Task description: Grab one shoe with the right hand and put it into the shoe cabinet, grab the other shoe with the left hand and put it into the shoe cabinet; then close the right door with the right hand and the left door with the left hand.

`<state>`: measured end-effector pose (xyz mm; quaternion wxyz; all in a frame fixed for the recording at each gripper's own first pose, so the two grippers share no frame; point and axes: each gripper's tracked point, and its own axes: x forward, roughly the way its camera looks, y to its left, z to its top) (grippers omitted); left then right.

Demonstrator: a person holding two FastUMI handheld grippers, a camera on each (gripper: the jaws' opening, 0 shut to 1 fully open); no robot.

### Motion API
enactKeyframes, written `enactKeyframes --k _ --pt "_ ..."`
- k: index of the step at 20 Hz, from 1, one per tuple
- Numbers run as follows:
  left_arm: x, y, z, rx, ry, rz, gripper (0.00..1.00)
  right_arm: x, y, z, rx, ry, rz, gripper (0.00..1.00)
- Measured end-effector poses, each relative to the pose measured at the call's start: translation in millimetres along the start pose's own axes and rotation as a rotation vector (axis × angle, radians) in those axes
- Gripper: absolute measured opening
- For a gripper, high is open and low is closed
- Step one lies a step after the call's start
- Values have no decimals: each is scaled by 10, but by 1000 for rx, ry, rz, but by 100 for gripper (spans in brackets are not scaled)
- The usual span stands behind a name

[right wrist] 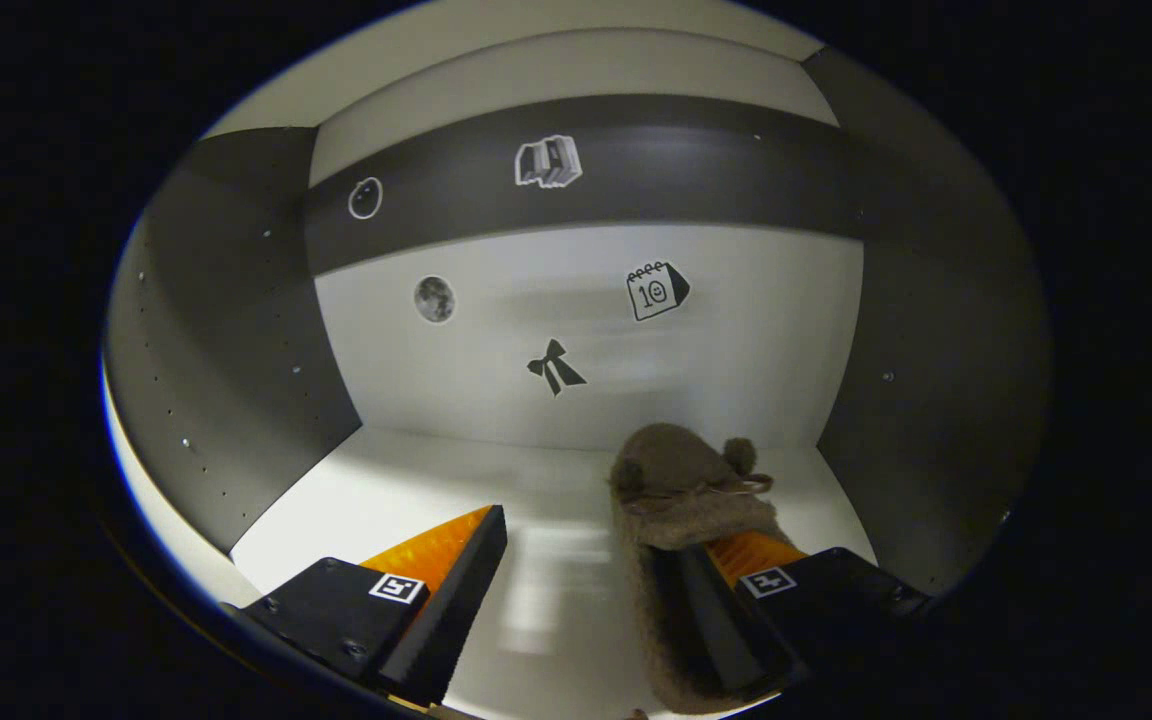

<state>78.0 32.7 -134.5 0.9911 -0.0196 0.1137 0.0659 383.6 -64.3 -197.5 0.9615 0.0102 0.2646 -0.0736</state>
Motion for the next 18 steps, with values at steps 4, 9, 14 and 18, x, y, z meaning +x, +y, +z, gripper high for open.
enactKeyframes --k 4,9,14,18 --pt "-171 125 86 -6 -27 -24 95 -443 -9 105 10 -56 -12 99" --pt "-405 235 96 -7 -31 -112 95 -1352 66 499 -2 -237 -15 98" --pt "-586 329 -166 -12 8 -210 95 -2275 167 294 -16 -371 -24 98" --pt "-660 313 -667 -18 84 -290 95 -2842 85 -81 -28 -454 -83 98"
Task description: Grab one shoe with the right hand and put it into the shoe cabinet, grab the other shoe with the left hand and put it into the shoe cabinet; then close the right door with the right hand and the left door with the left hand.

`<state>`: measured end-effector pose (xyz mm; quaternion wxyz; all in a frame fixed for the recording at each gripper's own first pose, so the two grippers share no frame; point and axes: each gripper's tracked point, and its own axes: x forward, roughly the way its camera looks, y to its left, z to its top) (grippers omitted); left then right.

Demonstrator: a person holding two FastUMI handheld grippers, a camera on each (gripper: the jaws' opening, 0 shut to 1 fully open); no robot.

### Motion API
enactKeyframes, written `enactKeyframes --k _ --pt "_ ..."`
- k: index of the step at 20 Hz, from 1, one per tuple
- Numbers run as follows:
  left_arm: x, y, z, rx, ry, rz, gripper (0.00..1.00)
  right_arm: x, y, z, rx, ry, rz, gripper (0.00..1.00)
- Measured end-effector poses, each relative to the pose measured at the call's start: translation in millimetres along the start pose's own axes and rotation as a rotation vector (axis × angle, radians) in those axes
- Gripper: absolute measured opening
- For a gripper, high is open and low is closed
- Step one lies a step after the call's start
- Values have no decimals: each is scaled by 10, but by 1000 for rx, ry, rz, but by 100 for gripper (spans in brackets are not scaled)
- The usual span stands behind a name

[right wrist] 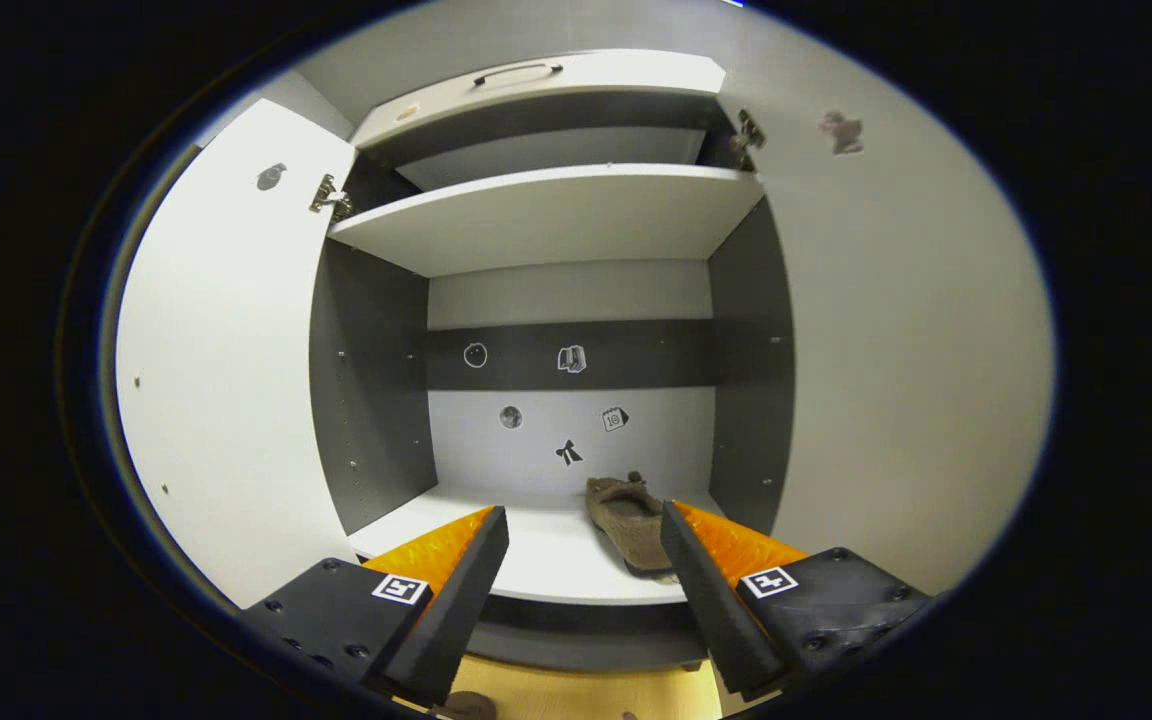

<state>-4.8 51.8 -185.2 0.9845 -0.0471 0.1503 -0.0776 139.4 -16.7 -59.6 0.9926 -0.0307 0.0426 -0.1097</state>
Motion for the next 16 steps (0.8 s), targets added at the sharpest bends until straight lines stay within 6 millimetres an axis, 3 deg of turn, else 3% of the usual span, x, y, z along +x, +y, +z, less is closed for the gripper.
enactKeyframes --k 3,6,8,10,16 --pt "74 -24 -511 -13 60 -37 95 -382 -140 -153 -37 -32 -55 98" --pt "149 -52 -1084 -50 159 -28 94 -629 -221 -394 -64 -19 -84 97" --pt "230 -39 -1358 -61 183 -13 88 -691 -239 -495 -62 -37 -87 98" --pt "323 2 -1609 -47 205 15 82 -692 -232 -724 -45 -10 -76 97" --pt "631 119 -2179 -78 262 63 82 -675 -260 -1213 -31 62 -52 98"
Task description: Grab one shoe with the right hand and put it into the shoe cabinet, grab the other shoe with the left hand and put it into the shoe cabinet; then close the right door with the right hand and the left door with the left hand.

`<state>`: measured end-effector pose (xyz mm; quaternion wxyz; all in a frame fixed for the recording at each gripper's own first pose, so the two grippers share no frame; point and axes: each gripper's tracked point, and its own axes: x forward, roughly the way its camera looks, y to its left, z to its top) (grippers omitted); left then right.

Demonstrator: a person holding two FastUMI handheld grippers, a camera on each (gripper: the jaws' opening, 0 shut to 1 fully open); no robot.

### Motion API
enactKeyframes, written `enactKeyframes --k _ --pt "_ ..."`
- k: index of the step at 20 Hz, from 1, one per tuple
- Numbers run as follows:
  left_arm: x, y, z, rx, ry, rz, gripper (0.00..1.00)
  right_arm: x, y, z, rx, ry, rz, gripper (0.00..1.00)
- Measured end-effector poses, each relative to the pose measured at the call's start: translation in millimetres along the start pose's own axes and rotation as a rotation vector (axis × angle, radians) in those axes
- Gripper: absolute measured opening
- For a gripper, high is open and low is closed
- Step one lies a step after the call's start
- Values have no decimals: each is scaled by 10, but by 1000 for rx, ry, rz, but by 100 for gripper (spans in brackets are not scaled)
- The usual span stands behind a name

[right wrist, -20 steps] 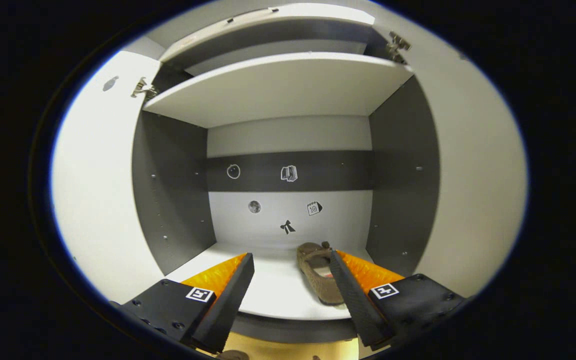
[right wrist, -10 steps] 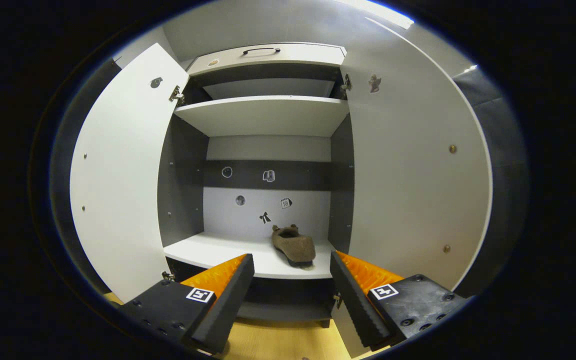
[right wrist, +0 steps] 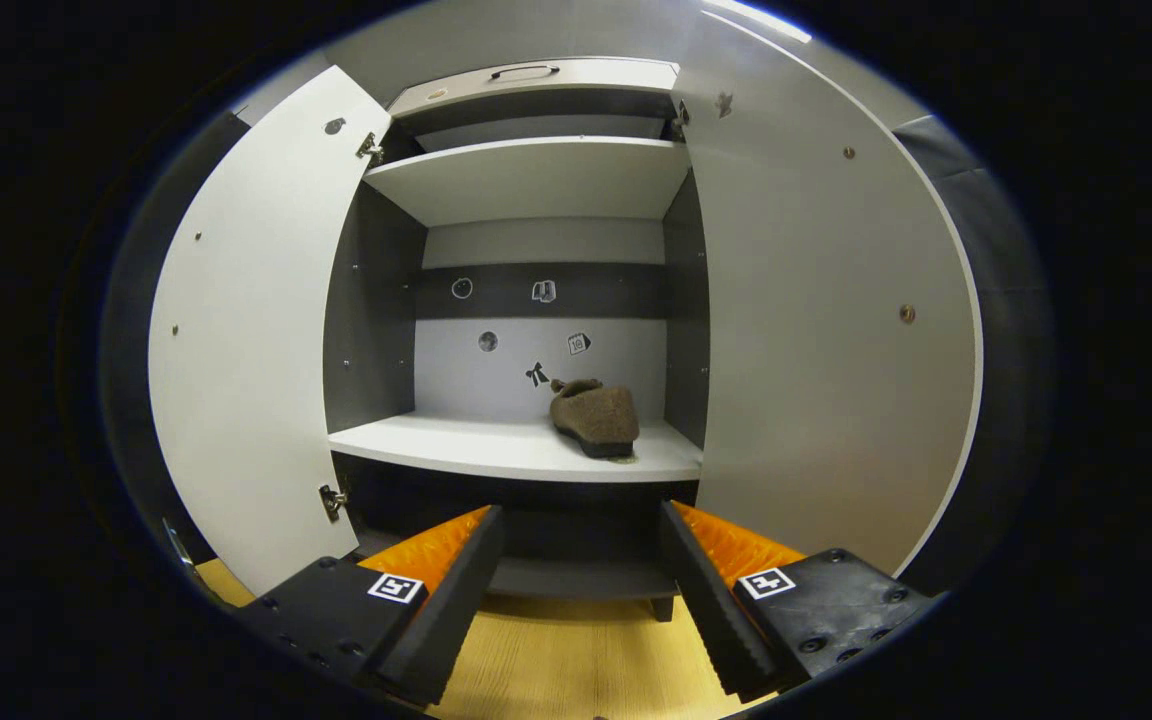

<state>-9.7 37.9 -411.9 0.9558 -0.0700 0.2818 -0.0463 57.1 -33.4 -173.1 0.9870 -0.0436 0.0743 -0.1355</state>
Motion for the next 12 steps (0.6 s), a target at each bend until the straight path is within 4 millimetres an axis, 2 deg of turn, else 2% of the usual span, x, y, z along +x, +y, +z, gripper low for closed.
enactKeyframes --k 4,9,12 --pt "230 79 -157 1 25 20 79 49 -76 -182 -5 27 0 98" --pt "459 134 -128 7 22 25 72 108 -146 -319 8 49 -1 98" --pt "618 139 -143 25 43 17 64 186 -178 -400 8 64 1 98"
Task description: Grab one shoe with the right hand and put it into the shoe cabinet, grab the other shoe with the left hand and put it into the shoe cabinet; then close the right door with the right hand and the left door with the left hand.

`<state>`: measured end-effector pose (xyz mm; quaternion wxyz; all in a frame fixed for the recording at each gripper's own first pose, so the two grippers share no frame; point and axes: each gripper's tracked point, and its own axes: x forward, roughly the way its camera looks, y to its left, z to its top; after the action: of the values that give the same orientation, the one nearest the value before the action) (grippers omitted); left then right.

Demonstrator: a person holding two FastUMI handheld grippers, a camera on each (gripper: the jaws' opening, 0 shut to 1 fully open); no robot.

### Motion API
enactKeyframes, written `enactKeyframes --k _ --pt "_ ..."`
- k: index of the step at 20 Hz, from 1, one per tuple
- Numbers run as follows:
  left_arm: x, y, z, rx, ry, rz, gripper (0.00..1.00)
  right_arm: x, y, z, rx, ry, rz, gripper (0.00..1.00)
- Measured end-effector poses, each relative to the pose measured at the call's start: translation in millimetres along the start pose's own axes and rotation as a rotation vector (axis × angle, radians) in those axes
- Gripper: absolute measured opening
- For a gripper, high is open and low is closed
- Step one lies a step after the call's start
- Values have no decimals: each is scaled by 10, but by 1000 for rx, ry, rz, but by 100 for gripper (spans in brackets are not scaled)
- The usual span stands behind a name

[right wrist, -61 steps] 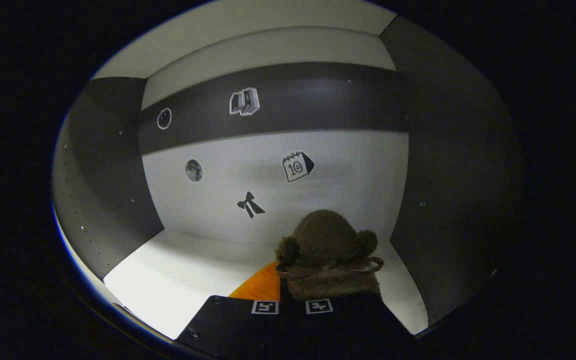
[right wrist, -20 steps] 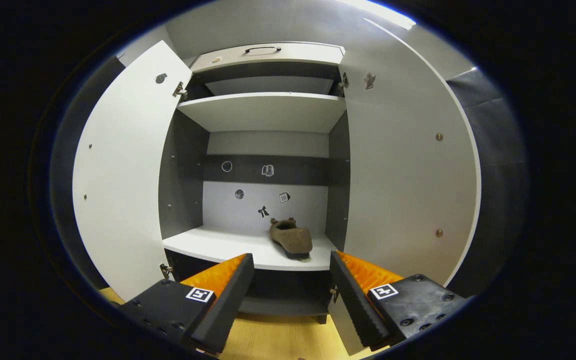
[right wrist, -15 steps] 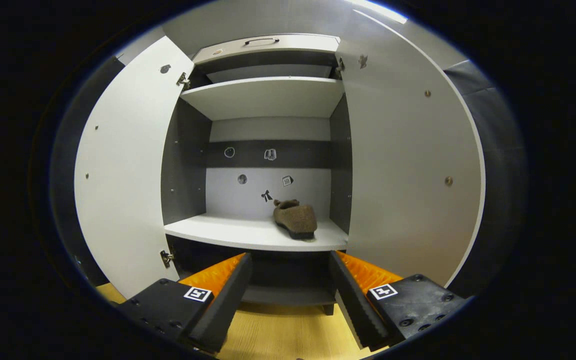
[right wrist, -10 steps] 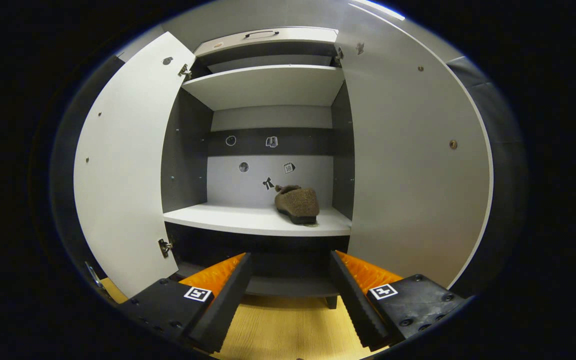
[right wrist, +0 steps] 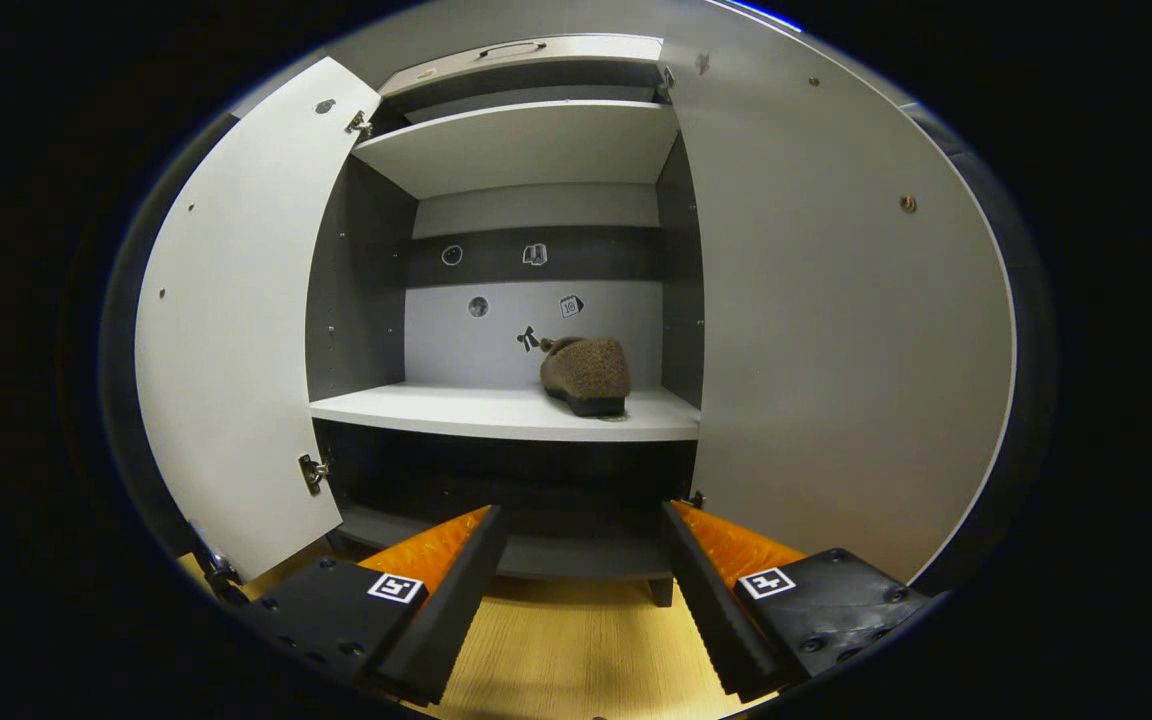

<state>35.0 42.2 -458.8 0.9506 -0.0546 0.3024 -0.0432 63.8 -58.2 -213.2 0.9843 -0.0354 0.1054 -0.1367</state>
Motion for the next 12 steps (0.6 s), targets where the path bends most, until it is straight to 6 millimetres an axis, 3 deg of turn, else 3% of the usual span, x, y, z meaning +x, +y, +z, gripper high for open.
enactKeyframes --k 3,6,7,10,12 --pt "106 -42 -6 -1 11 -13 59 85 -57 -55 2 14 -6 99" --pt "189 -32 38 42 4 -2 41 158 -109 -140 6 35 -12 99" --pt "201 -9 55 61 4 4 39 177 -117 -164 9 41 -13 98" --pt "213 -28 80 83 8 -13 11 206 -112 -249 17 63 -9 99" --pt "164 -97 105 83 15 -43 8 203 -96 -257 12 64 -6 98"
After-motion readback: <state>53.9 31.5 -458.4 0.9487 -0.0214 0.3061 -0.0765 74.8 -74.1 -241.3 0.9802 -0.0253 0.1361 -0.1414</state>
